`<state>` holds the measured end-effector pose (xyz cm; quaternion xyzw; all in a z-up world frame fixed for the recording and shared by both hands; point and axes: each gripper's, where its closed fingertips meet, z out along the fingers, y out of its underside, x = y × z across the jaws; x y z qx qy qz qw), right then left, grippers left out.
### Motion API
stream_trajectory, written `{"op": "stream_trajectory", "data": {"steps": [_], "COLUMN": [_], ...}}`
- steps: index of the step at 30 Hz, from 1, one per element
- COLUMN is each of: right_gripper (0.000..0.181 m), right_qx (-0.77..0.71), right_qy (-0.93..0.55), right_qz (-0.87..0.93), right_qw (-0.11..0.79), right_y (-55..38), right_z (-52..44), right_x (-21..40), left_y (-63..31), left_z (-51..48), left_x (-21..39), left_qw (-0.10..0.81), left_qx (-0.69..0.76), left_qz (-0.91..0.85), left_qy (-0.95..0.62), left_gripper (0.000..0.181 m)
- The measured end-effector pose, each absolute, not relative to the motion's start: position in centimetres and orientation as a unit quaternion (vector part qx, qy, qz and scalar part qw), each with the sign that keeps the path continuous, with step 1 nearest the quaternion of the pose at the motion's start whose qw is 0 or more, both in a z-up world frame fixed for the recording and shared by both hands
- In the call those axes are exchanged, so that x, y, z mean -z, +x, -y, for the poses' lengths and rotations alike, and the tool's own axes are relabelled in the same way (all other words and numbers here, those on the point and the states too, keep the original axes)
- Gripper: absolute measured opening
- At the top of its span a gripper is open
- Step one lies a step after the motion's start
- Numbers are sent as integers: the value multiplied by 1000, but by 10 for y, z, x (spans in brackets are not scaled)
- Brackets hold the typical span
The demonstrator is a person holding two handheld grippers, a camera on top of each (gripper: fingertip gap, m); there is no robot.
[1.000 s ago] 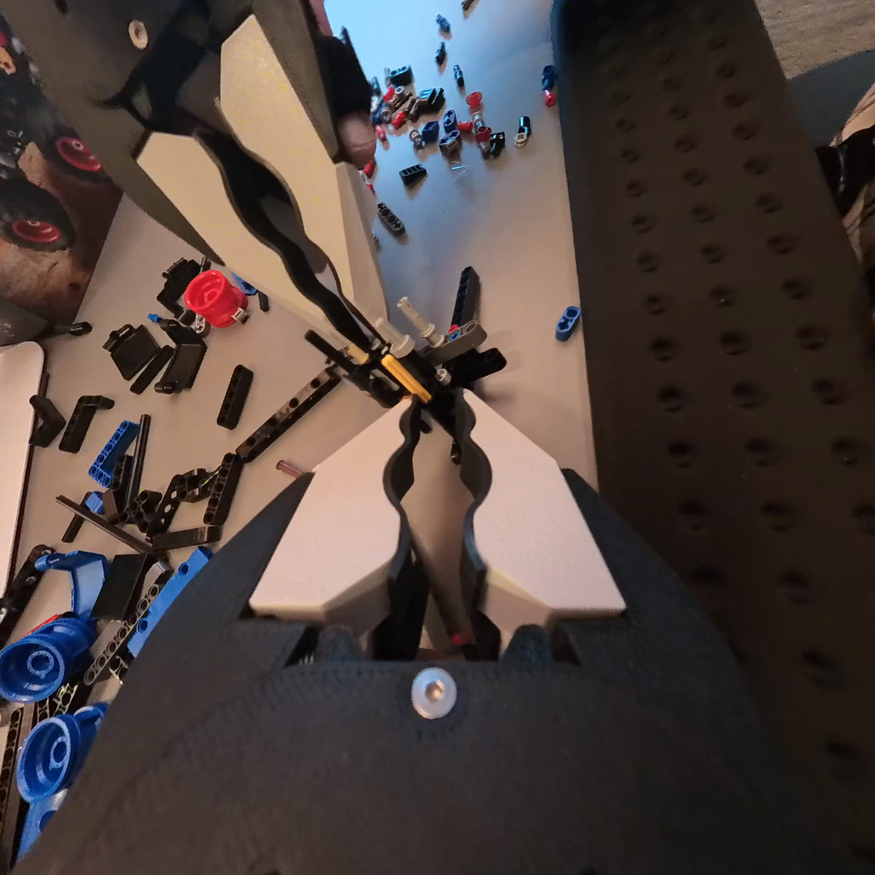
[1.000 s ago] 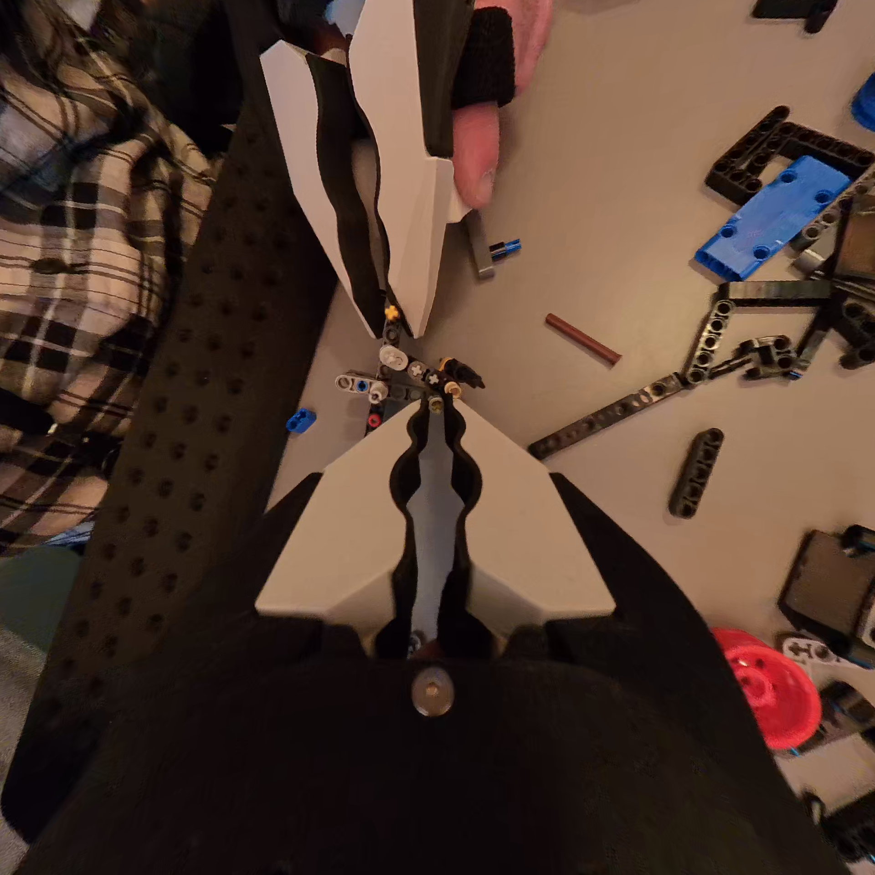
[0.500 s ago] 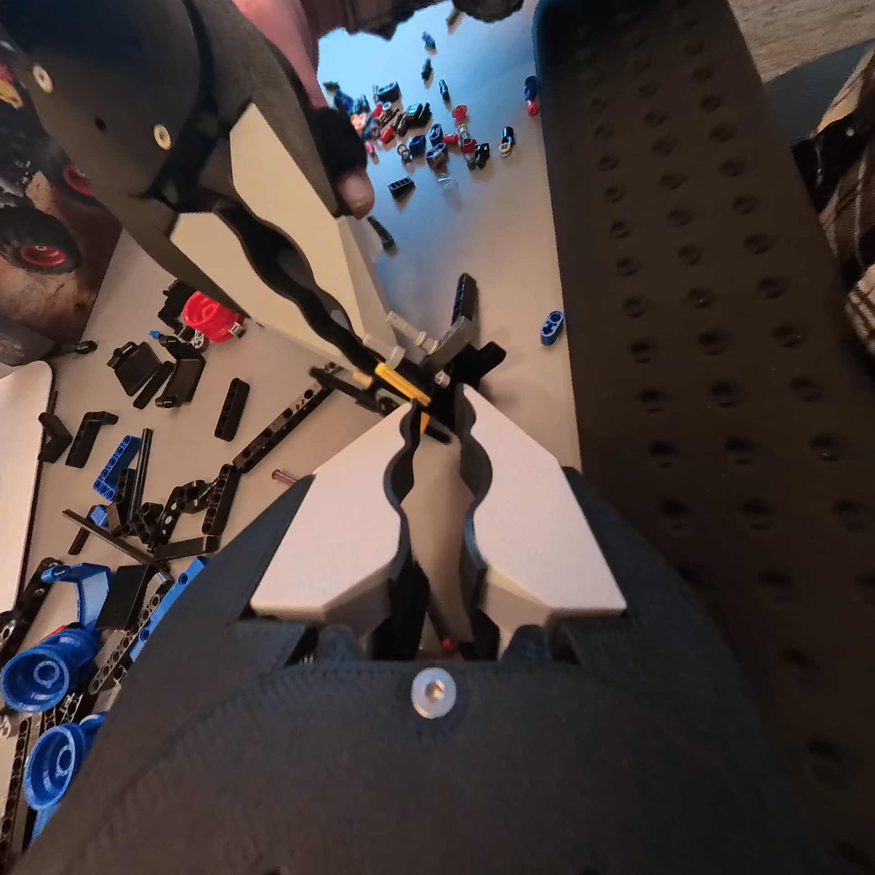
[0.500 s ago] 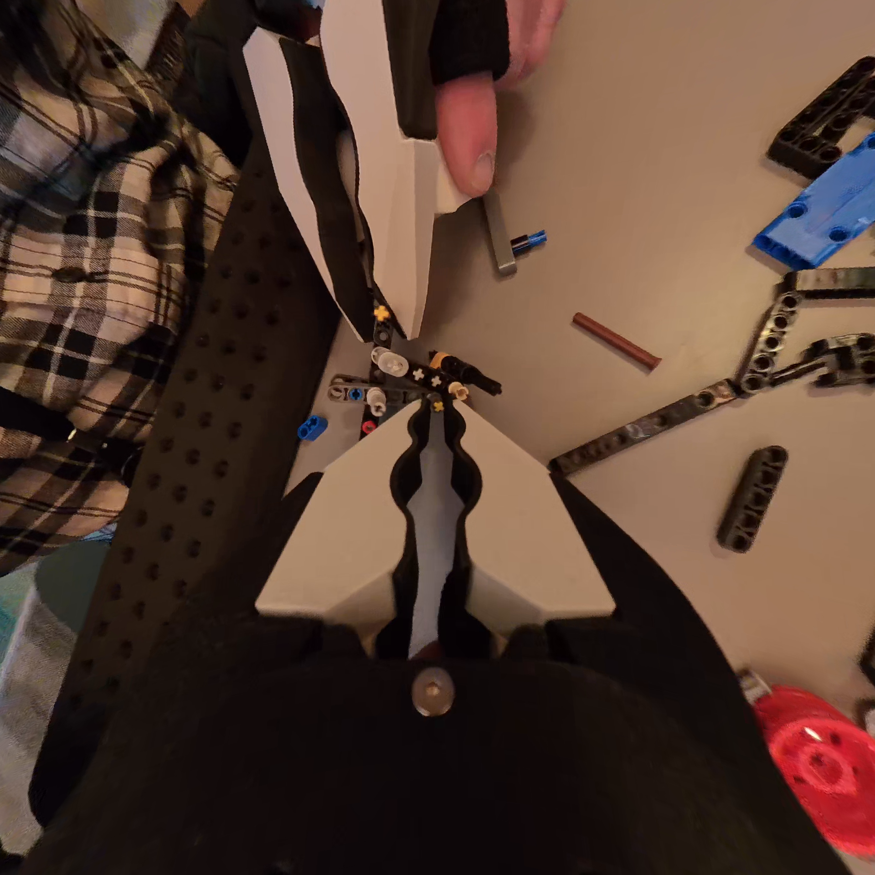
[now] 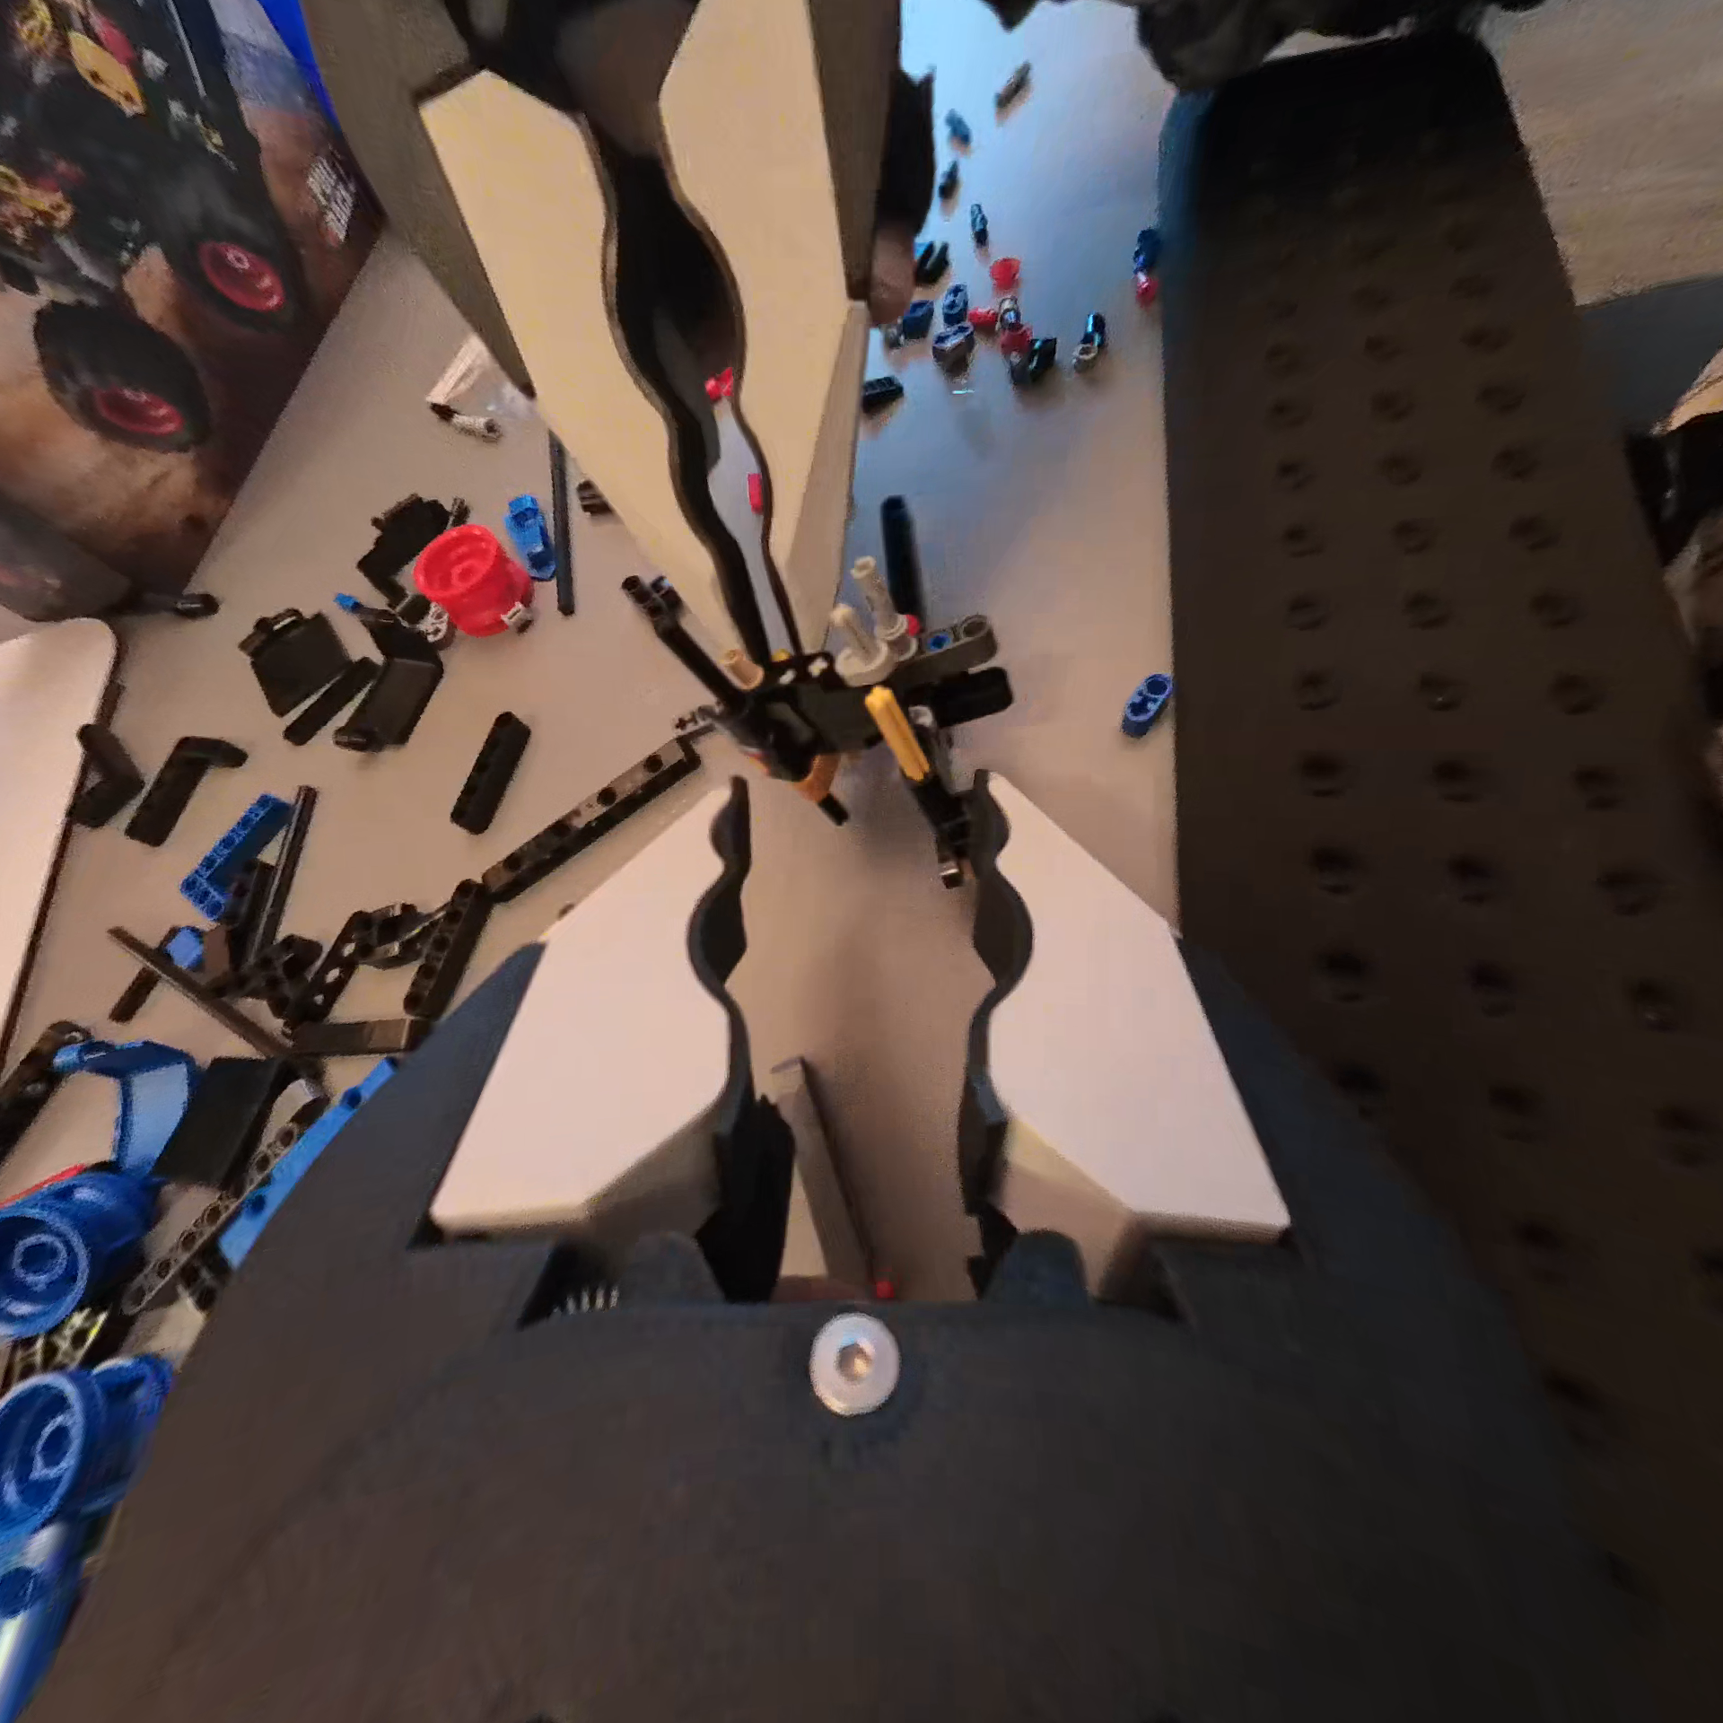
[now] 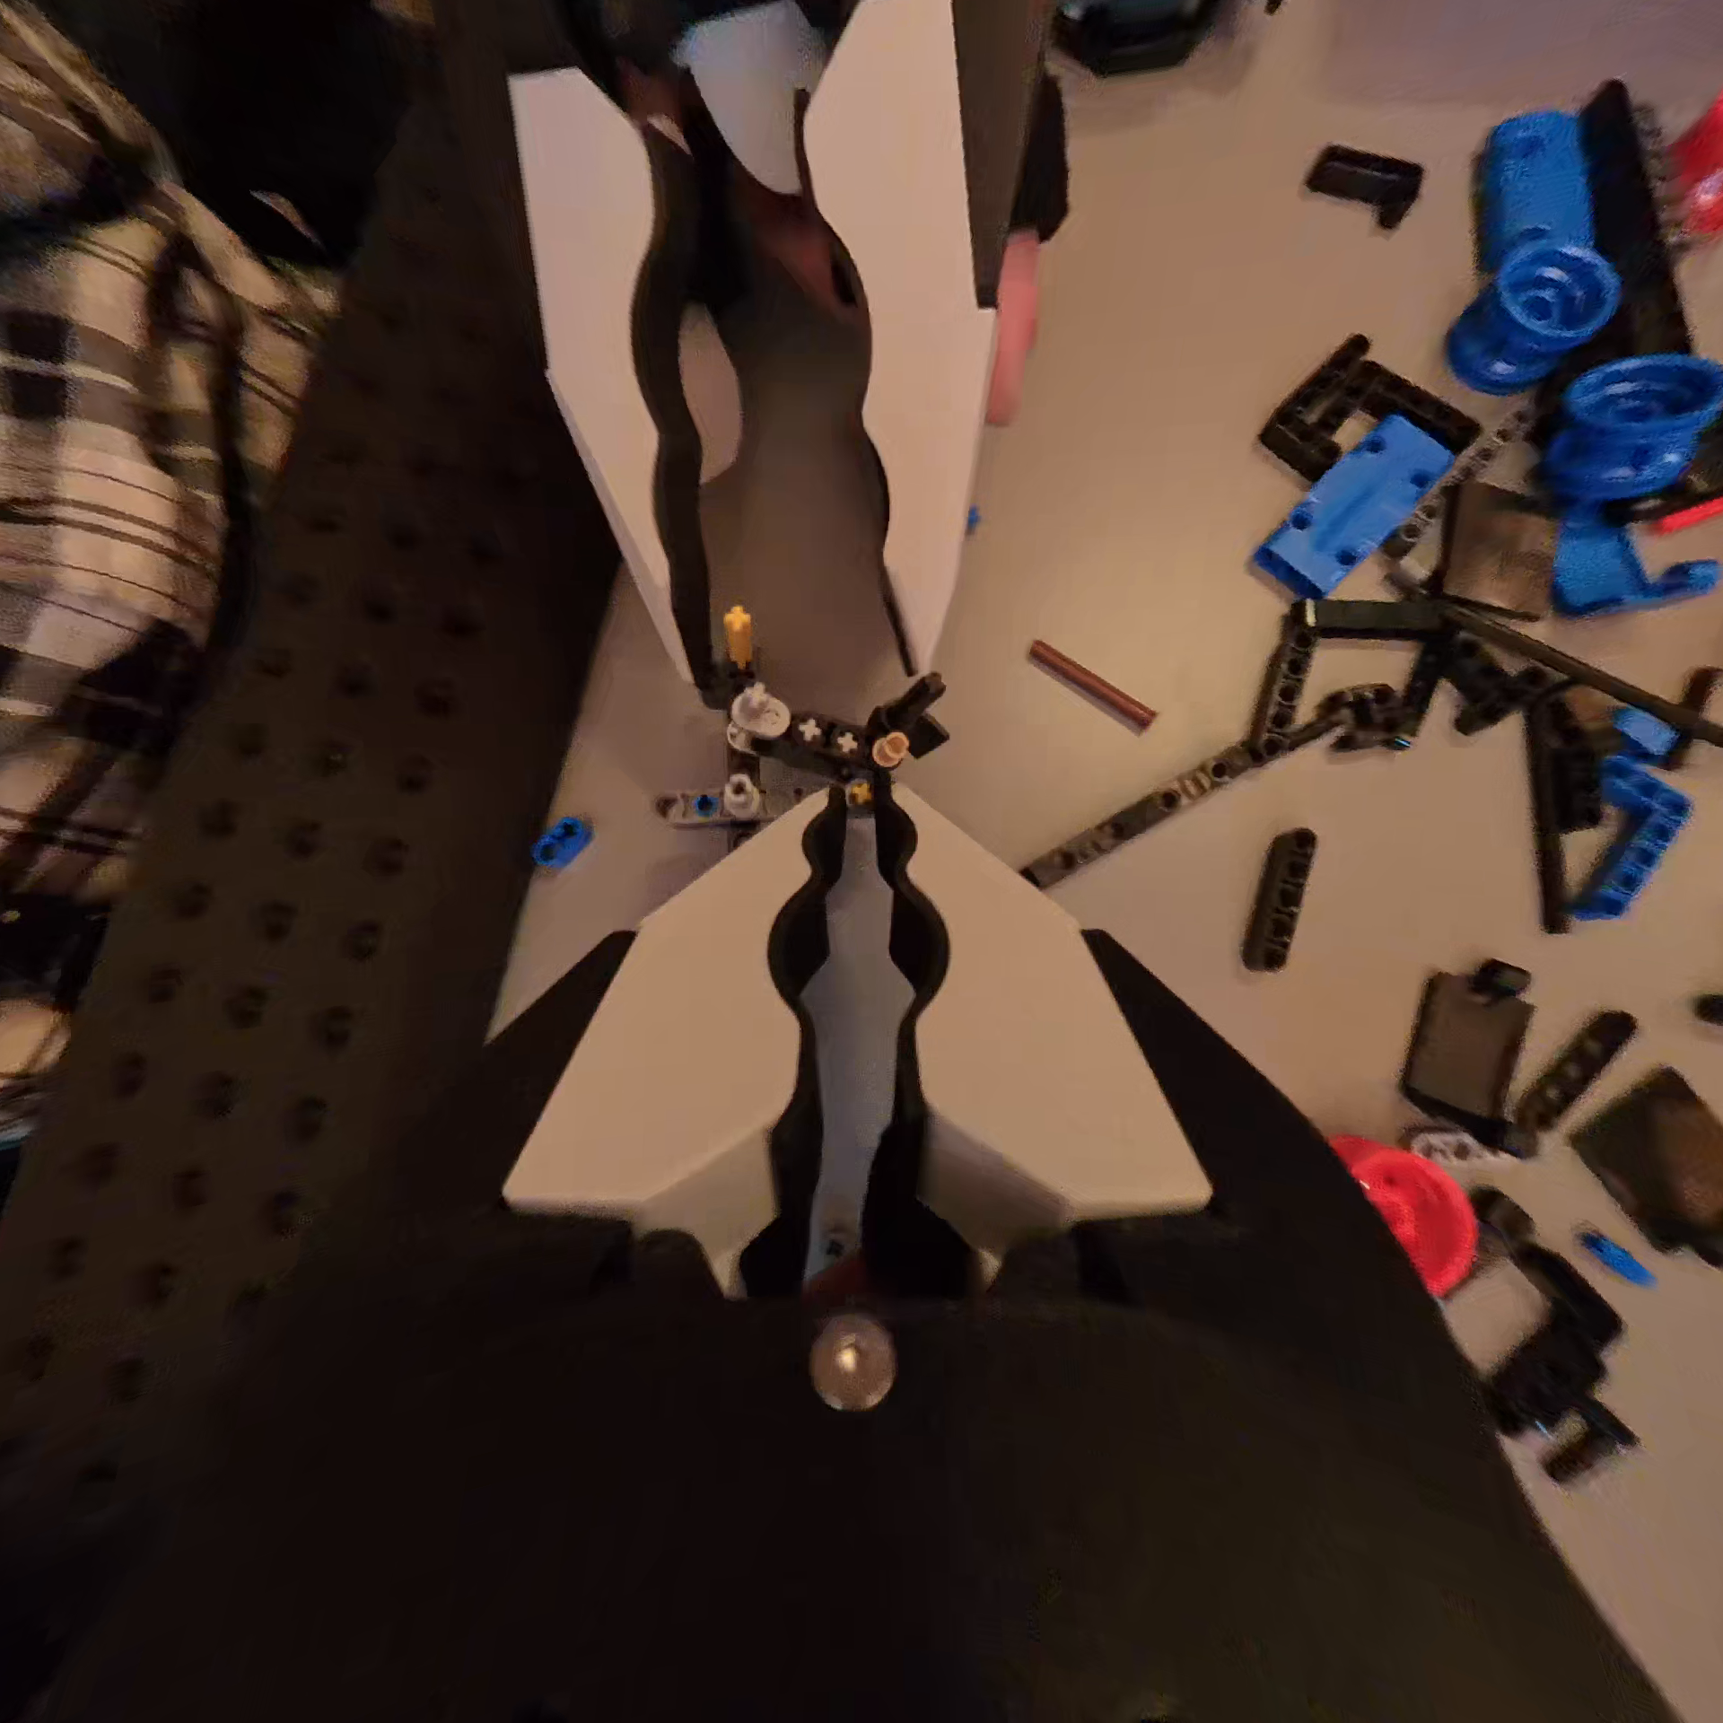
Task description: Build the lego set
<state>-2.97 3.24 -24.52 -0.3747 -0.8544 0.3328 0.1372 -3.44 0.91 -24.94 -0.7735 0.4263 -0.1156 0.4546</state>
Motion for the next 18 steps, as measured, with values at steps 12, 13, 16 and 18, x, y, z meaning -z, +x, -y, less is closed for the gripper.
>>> {"op": "stream_trajectory", "data": {"steps": [12, 13, 16, 18], "right_gripper": [3, 3, 3, 3], "right_qx": [-336, -338, -344, -356], "right_qy": [-380, -384, -396, -401], "right_qz": [841, 839, 834, 828], "right_qw": [188, 184, 169, 161], "right_y": [-22, -21, -17, -17], "right_z": [-18, -17, -18, -18], "right_x": [245, 246, 252, 253], "left_y": [-19, -18, -16, -16], "left_z": [-9, -9, -8, -8], "left_x": [273, 274, 278, 279], "left_qw": [396, 394, 384, 383], "left_qx": [135, 135, 135, 134], "left_qz": [-438, -441, -445, -447], "left_qy": [-796, -795, -798, -797], "left_gripper": [46, 46, 44, 42]}}
